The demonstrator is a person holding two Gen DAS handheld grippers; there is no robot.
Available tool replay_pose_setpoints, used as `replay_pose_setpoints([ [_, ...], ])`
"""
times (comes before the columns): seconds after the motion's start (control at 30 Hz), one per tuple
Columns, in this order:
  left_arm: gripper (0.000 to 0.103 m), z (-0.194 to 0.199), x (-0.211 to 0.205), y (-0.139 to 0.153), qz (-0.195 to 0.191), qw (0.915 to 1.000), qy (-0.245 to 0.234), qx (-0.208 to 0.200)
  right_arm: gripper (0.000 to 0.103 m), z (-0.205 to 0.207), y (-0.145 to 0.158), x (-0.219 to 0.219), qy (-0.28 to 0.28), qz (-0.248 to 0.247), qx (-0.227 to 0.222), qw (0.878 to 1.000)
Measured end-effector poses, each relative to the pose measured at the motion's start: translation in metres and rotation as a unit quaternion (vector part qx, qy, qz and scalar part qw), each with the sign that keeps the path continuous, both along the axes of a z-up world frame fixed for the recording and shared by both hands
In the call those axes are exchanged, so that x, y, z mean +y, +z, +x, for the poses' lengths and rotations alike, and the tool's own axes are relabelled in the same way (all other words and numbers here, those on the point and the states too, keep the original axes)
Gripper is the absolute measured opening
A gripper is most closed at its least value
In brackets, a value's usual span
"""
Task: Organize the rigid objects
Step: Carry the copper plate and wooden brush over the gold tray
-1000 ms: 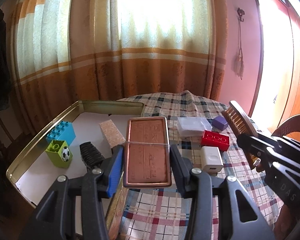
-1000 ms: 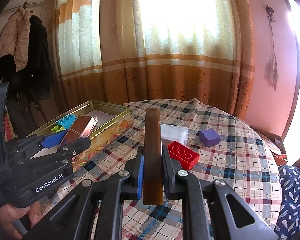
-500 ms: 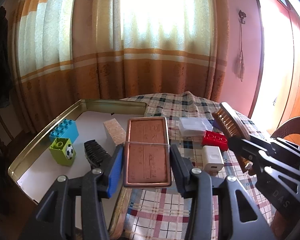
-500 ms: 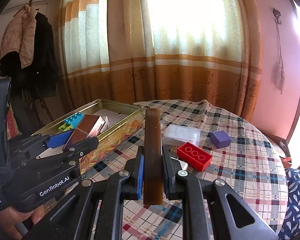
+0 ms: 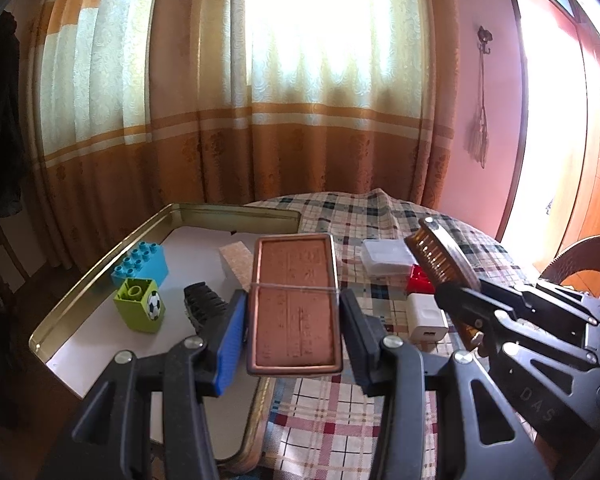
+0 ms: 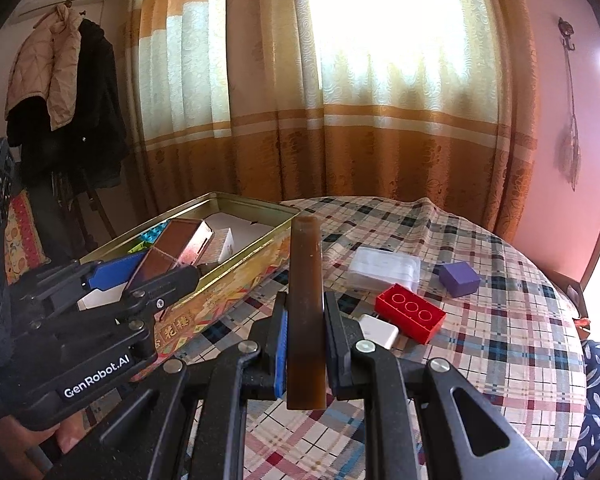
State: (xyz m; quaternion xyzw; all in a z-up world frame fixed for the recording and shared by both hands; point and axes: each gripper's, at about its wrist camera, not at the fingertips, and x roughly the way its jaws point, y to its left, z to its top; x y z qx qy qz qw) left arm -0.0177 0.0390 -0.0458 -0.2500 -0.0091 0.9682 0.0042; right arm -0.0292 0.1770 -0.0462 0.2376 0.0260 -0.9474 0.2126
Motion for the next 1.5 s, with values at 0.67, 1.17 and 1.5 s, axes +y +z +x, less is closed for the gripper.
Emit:
replay_pose_setpoints([
  [0.67, 0.045, 0.004, -0.021, 0.006, 0.002, 0.9998, 0.017, -0.003, 0.017, -0.002, 0.004, -0.017, 0.02, 0.0, -0.006, 1.0],
  [1.17, 0.045, -0.003, -0.063, 0.018, -0.006, 0.9972, 0.071, -0.021, 0.017, -0.019, 0.026, -0.049, 0.061, 0.005, -0.004, 0.998],
  [1.5, 0.045, -0.023, -0.102, 0.01, -0.022, 0.9915, 0.102, -0.078, 0.017, -0.044, 0.028, -0.091, 0.107, 0.014, -0.047, 0.993],
])
